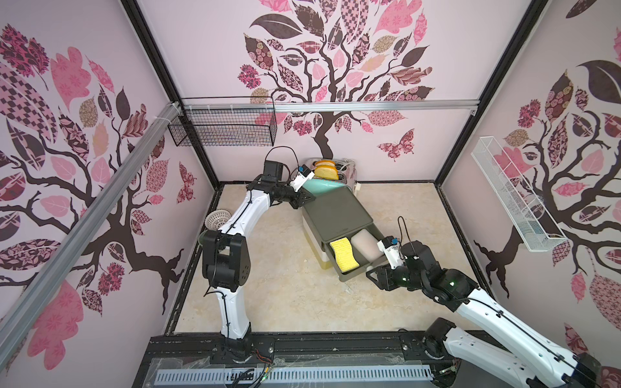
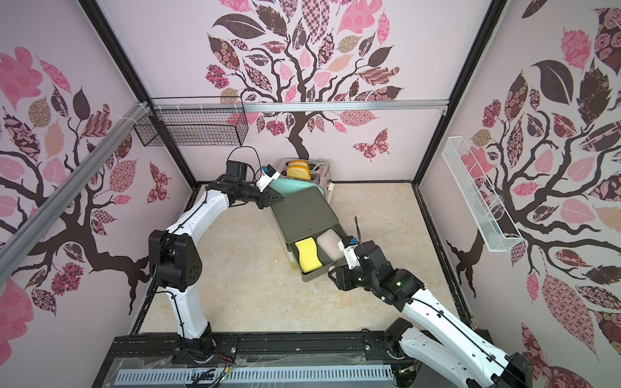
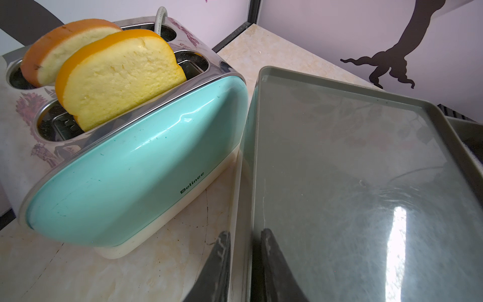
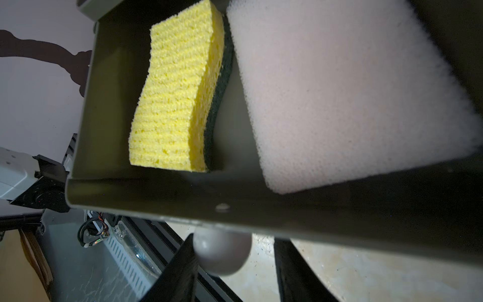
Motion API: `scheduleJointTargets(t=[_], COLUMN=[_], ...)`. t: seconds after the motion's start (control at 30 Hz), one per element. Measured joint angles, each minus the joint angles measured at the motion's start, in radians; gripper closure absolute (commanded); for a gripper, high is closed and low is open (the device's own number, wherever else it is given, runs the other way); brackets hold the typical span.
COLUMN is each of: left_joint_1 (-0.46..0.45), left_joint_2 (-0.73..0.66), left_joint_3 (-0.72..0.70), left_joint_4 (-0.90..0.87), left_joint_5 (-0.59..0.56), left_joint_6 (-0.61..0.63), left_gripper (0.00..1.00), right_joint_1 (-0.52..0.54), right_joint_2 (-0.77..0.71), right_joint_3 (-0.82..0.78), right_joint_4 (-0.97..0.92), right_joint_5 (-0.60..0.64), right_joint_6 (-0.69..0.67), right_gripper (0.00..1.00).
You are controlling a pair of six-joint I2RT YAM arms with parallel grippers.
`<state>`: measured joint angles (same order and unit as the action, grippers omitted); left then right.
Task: Take the sponge out of the drawer
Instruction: Open the drawer in the storage box, then pick up the sponge from the drawer.
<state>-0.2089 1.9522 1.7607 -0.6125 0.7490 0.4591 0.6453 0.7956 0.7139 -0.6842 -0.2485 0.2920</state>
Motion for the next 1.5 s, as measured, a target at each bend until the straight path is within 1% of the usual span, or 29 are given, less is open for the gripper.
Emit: scheduleJointTargets(t=[0.1, 0.23, 0.33, 0.4, 0.5, 0.6, 0.7, 1.0, 1.1, 1.3, 1.37, 1.5], left_joint_1=[0.005, 0.008, 0.008, 0.008, 0.008, 0.009, 0.012, 0.016, 0.017, 0.018, 0.019, 0.019], left_joint_2=[0.005, 0.008, 0.009, 0.009, 0.009, 0.009, 0.009, 0.012, 0.013, 0.016, 0.016, 0.018], left_joint_3=[0.0, 0.0, 0.0, 0.0, 0.0, 0.0, 0.0, 0.012, 0.013, 0.017, 0.018, 0.018], left_joint_4=[0.004, 0.007, 0.008, 0.008, 0.008, 0.007, 0.005, -0.017, -0.02, -0.026, -0.026, -0.026], left_joint_5=[0.017, 0.031, 0.034, 0.035, 0.035, 0.035, 0.039, 0.043, 0.045, 0.049, 0.05, 0.051], left_joint_6=[-0.004, -0.011, -0.014, -0.014, -0.014, -0.014, -0.013, -0.004, -0.001, 0.005, 0.005, 0.005], left_gripper=[0.76, 0.76, 0.76, 0.76, 0.77, 0.77, 0.77, 0.77, 0.77, 0.77, 0.77, 0.77], right_joint_1=[0.0, 0.0, 0.0, 0.0, 0.0, 0.0, 0.0, -0.002, -0.003, -0.004, -0.005, -0.007], right_joint_2=[-0.022, -0.002, 0.074, 0.161, 0.3, 0.418, 0.488, 0.494, 0.5, 0.533, 0.542, 0.554], right_joint_3=[0.049, 0.188, 0.318, 0.395, 0.462, 0.472, 0.467, 0.423, 0.397, 0.395, 0.396, 0.397], right_joint_4=[-0.075, -0.141, -0.154, -0.154, -0.135, -0.114, -0.115, -0.077, -0.063, -0.034, -0.025, -0.008], right_joint_5=[0.0, -0.003, -0.005, -0.004, 0.0, 0.0, 0.004, 0.011, 0.003, -0.017, -0.022, -0.035], right_joint_6=[-0.011, -0.044, -0.093, -0.133, -0.182, -0.217, -0.234, -0.251, -0.251, -0.252, -0.252, -0.25], right_gripper=[0.5, 0.5, 0.49, 0.48, 0.47, 0.47, 0.47, 0.47, 0.47, 0.48, 0.5, 0.6])
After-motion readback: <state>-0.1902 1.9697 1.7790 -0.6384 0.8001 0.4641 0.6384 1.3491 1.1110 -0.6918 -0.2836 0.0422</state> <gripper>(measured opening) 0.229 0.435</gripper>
